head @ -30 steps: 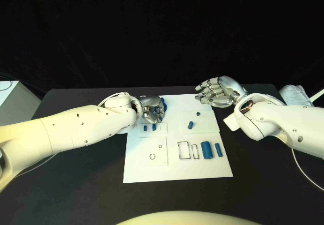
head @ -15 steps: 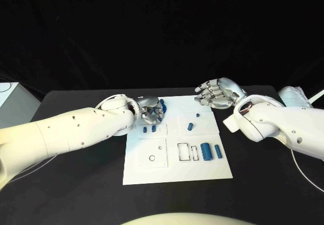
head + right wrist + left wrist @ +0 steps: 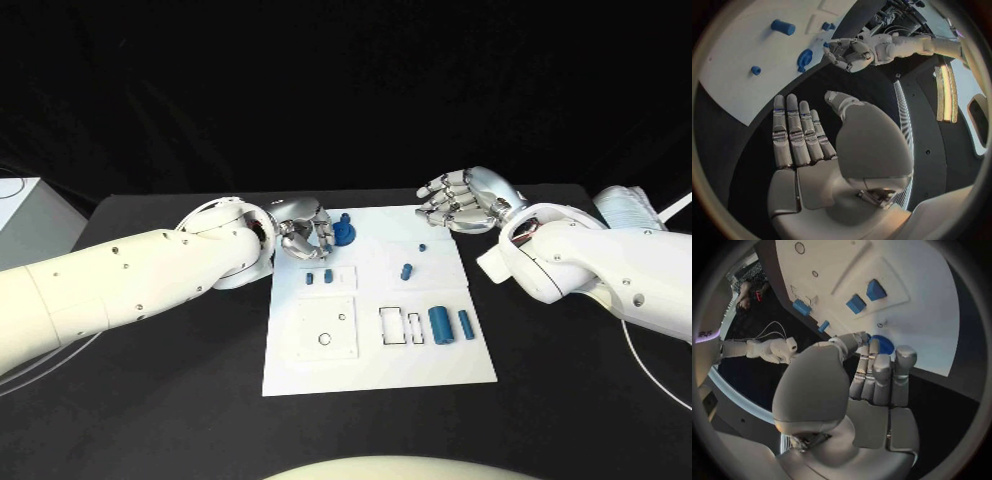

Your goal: Assemble the parts on the task board

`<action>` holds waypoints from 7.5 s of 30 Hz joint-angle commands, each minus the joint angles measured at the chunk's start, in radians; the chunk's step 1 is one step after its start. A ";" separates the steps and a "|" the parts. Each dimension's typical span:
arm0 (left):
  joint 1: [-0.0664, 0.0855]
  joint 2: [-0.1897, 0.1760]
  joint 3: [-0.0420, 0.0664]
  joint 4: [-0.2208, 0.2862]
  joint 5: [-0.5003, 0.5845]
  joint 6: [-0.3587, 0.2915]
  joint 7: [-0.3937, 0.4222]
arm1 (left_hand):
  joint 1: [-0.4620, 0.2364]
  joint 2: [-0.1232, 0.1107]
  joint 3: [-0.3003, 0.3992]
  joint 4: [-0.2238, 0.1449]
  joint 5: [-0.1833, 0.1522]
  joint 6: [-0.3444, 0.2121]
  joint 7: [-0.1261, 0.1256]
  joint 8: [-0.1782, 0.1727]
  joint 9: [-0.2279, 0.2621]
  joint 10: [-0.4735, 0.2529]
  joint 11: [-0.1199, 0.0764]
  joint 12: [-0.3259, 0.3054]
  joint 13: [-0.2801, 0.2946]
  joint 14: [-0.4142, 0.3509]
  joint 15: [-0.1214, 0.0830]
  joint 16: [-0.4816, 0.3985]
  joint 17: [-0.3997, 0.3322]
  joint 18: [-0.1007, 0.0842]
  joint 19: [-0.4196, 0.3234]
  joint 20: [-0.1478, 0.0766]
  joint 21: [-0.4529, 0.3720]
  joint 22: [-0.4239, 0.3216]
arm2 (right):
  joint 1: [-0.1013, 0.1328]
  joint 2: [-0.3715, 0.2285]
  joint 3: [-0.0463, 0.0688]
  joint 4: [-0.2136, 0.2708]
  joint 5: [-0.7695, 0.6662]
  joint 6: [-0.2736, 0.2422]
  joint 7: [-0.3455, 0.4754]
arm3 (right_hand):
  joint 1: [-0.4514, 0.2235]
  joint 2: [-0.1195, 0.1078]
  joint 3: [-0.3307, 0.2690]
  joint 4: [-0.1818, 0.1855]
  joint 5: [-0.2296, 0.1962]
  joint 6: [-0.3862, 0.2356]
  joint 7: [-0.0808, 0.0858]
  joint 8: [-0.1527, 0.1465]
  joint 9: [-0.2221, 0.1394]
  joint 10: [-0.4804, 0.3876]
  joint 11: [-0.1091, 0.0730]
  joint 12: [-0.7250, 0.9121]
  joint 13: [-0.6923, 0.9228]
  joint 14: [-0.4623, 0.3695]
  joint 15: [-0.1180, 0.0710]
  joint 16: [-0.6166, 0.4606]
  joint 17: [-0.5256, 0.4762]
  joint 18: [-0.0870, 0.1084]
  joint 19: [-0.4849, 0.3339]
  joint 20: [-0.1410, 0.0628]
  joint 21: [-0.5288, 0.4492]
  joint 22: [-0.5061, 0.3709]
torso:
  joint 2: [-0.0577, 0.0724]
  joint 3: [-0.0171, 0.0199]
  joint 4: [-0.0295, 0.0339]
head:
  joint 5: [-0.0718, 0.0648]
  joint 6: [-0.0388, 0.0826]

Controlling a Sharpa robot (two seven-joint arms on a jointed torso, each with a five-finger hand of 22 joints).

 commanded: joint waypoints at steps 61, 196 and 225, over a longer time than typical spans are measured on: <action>-0.003 0.016 -0.010 -0.051 -0.002 0.085 -0.014 | -0.013 0.000 -0.002 -0.010 -0.003 0.016 0.000 -0.007 0.001 0.016 -0.002 -0.019 -0.005 0.004 0.000 0.006 -0.007 -0.008 0.010 -0.001 0.006 0.005 | -0.003 -0.001 0.000 0.003 -0.004 0.012 0.005 | 0.001 0.011 0.002 -0.008 0.006 0.010 0.060 0.006 -0.002 -0.001 0.001 0.006 -0.002 0.001 -0.003 -0.004 -0.002 0.006 -0.001 0.001 0.001 -0.006 | 0.002 0.0003 -0.0032 | 0.007 -0.007; -0.009 -0.247 0.040 0.094 1.031 0.051 0.410 | -0.019 0.014 -0.029 -0.082 0.003 -0.077 0.050 -0.124 -0.056 -0.100 0.046 -0.010 0.043 -0.272 0.037 -0.216 -0.382 0.047 -0.260 0.027 -0.215 -0.207 | -0.059 0.140 -0.010 -0.162 -0.941 0.264 -0.279 | 0.011 -0.036 0.154 -0.147 -0.092 0.271 -0.046 -0.087 -0.026 0.264 -0.102 -0.256 0.011 0.456 -0.138 1.085 0.769 -0.079 0.420 -0.154 1.046 0.876 | 0.002 0.0003 -0.0033 | -0.039 0.012; -0.009 -0.248 0.040 0.093 1.031 0.051 0.396 | -0.020 0.016 -0.032 -0.084 0.003 -0.082 0.053 -0.122 -0.057 -0.114 0.049 -0.005 0.045 -0.273 0.040 -0.214 -0.382 0.047 -0.258 0.029 -0.216 -0.209 | -0.088 0.184 -0.013 -0.189 -0.952 0.284 -0.308 | 0.019 0.043 0.188 -0.166 -0.136 0.370 -0.080 -0.007 0.034 0.348 -0.139 -0.225 0.051 0.446 -0.168 1.133 0.777 -0.102 0.448 -0.169 1.180 1.019 | 0.001 0.0007 -0.0027 | -0.040 0.004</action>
